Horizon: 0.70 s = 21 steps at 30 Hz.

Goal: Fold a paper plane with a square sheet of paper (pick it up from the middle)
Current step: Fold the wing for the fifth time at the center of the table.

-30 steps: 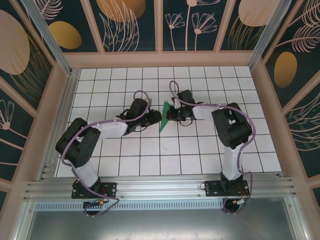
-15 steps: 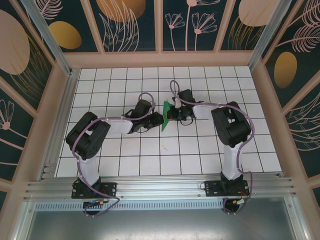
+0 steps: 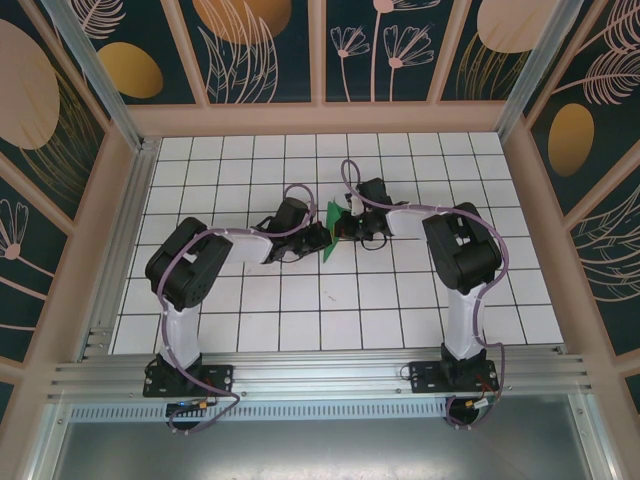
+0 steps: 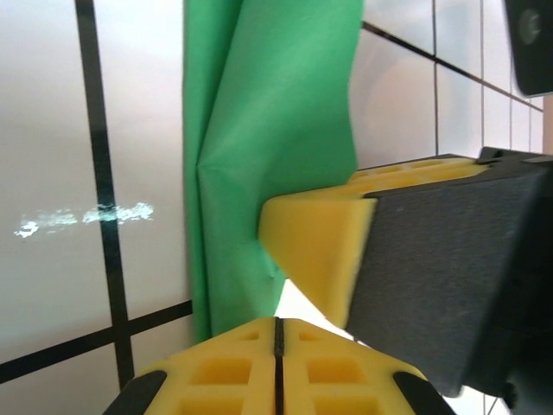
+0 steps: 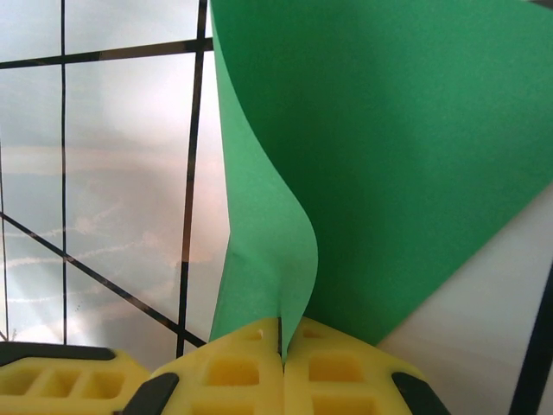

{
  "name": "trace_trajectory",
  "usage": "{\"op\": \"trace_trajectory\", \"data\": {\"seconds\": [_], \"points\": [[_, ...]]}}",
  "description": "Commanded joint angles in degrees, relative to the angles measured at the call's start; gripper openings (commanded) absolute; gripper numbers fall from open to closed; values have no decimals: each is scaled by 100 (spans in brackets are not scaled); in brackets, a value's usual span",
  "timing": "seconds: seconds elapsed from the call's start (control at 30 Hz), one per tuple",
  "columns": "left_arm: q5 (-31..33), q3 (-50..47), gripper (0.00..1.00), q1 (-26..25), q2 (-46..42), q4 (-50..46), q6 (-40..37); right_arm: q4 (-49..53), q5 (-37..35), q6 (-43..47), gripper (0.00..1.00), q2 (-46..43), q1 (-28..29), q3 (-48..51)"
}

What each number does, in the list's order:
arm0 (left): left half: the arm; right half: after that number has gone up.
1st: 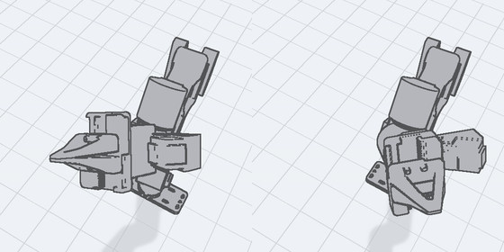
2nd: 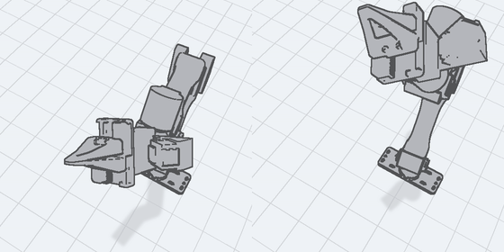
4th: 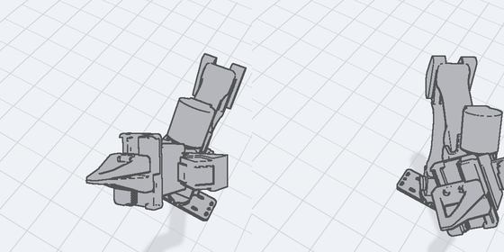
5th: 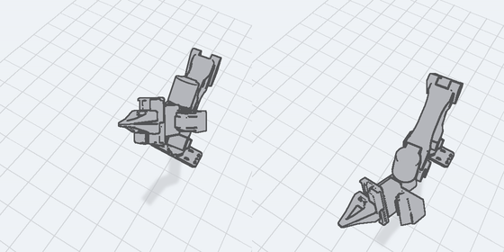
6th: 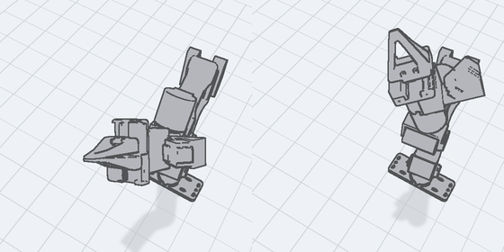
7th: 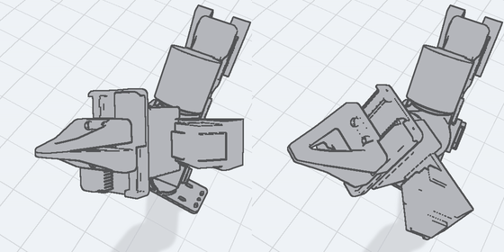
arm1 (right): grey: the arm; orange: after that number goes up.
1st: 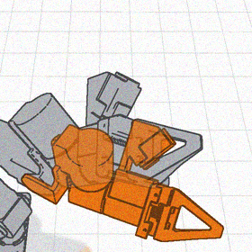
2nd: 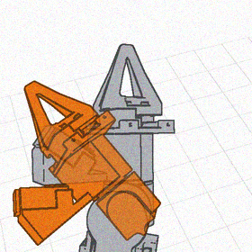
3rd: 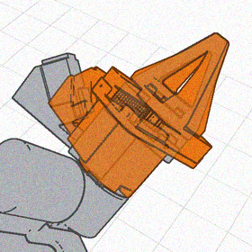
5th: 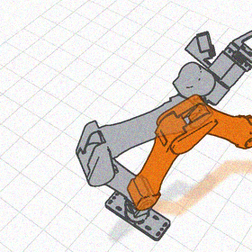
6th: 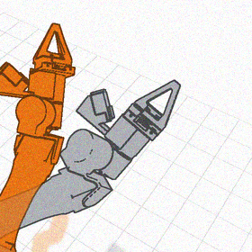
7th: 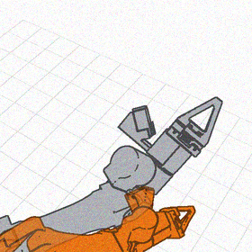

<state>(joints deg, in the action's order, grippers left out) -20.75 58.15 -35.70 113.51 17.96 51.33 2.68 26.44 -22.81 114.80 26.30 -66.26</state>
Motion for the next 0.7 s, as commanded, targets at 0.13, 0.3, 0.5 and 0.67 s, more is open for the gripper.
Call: {"op": "trace_trajectory", "data": {"seconds": [0.13,0.3,0.5,0.67], "points": [[-78,170,10,-108,223,-183,-101,108,-60,16,0,279,-104,-45],[373,258,10,-191,261,-799,-284,109,118,-85,0,265,-136,-145],[842,223,8,-261,362,-1425,-465,94,156,-460,22,-200,-296,-318],[985,240,6,-293,408,-1615,-518,192,-360,-600,25,-891,-379,-124]]}}
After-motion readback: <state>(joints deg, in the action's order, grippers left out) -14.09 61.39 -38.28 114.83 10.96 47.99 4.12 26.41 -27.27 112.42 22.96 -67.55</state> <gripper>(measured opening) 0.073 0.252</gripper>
